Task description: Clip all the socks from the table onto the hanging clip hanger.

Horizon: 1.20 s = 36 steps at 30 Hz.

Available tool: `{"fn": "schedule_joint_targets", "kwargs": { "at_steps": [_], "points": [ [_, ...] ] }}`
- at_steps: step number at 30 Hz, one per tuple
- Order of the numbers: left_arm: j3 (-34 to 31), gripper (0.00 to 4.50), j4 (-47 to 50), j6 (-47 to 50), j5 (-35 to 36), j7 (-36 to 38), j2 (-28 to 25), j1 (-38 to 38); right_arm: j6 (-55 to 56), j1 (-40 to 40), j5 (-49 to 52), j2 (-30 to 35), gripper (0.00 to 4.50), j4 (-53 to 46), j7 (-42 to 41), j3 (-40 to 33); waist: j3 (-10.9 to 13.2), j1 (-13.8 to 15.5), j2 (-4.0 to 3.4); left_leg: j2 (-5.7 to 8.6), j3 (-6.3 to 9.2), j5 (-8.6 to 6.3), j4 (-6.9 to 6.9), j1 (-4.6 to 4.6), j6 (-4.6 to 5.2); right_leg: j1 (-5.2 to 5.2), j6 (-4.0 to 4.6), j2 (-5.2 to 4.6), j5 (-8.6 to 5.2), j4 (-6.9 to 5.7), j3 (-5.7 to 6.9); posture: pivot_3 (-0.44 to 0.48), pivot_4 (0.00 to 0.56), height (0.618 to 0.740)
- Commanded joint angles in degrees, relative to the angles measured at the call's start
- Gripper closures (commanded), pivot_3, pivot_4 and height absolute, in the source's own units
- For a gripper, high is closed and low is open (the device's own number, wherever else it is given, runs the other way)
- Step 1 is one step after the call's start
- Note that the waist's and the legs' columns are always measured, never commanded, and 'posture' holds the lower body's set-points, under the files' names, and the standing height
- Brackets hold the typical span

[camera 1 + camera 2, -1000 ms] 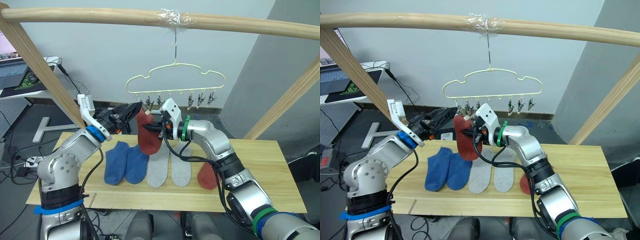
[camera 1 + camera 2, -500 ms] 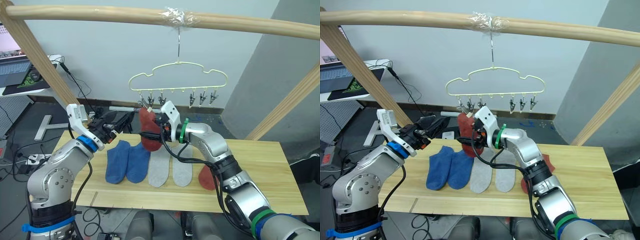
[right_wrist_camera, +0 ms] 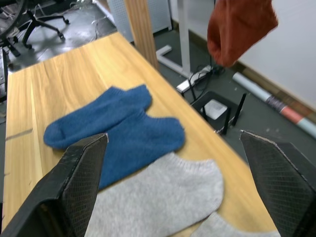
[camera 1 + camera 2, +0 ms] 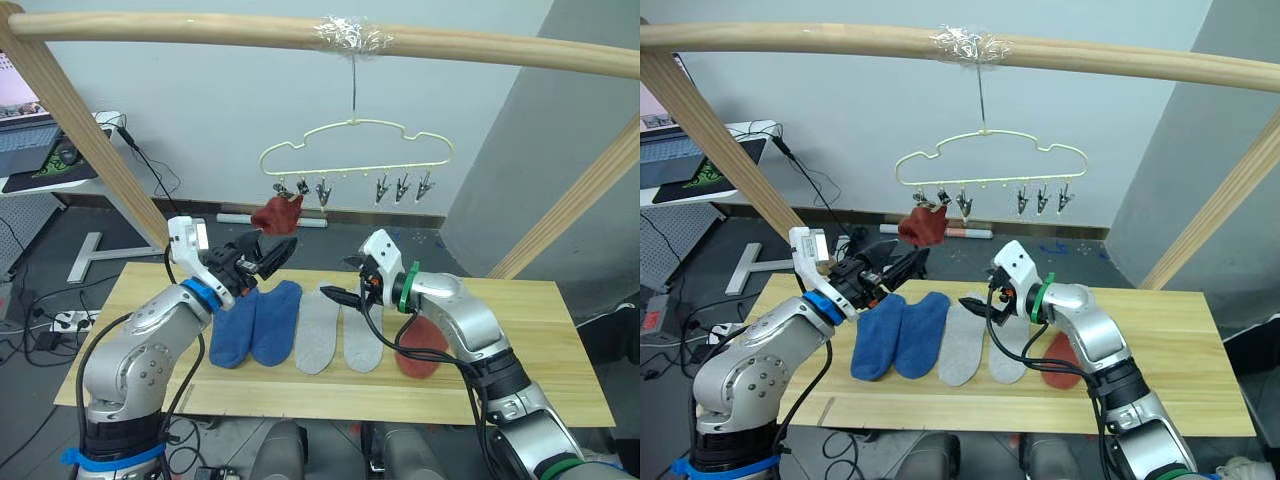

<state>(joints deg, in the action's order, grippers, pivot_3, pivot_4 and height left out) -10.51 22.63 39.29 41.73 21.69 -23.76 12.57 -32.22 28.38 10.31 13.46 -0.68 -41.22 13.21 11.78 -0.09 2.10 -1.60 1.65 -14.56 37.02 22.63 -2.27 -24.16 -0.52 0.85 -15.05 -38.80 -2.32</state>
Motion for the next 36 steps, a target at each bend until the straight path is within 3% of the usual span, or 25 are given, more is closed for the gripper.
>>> {"fn": "schedule_joint_targets", "kwargs": {
  "at_steps": [1,3,6,11,20,36],
  "points": [
    [4.7,0.0,0.5,-5.4,-6.3,-0.3,1.4,2.1,-2.1,-2.1,2.9,3.7,0.05,-7.5,-0.6,-4.4,0.0,0.3,0.01,0.05,-0.01,0.0,0.03,0.04,0.0,0.02,0.0,-0.03,0.0,0.03,0.02,0.056,0.169,0.74],
    [6.5,0.0,-1.3,-8.7,-10.4,-0.8,2.4,2.8,-2.8,-3.1,4.0,5.3,0.05,-9.8,-0.7,-5.7,0.0,0.4,0.02,0.13,-0.02,0.0,0.06,0.1,0.0,0.02,0.04,-0.08,0.03,0.13,-0.02,0.052,0.169,0.74],
    [7.6,0.59,-3.7,-12.9,-15.1,-1.8,3.4,3.6,-3.7,-3.7,4.9,6.3,0.0,-11.5,0.3,-6.8,0.0,0.0,0.02,0.14,-0.04,0.0,0.04,0.1,0.01,0.01,0.06,-0.12,0.05,0.19,-0.1,0.043,0.167,0.74],
    [11.5,2.12,-10.5,-18.4,-21.9,-2.5,6.9,7.4,-6.8,-3.7,8.2,7.3,0.0,-16.7,2.5,-11.2,0.0,0.0,0.0,0.03,-0.11,0.0,0.02,0.1,0.01,0.0,0.06,-0.01,0.05,0.12,0.04,0.024,0.16,0.74],
    [11.7,2.12,-24.9,-29.7,-31.5,-6.6,10.9,13.7,-11.2,-4.2,13.5,7.7,0.0,-24.5,5.5,-14.3,0.0,-0.1,0.02,0.08,-0.2,0.0,0.07,0.1,0.01,0.01,0.09,-0.01,0.07,0.06,0.01,0.0,0.155,0.74],
    [10.3,2.12,-43.4,-40.4,-33.0,-3.9,14.1,24.8,-12.1,-4.1,15.9,9.4,0.0,-25.6,8.7,-14.5,0.0,-0.7,0.03,0.17,-0.22,0.0,0.22,0.17,0.02,0.01,0.23,0.05,0.17,-0.05,0.05,-0.041,0.161,0.74]
  ]
}}
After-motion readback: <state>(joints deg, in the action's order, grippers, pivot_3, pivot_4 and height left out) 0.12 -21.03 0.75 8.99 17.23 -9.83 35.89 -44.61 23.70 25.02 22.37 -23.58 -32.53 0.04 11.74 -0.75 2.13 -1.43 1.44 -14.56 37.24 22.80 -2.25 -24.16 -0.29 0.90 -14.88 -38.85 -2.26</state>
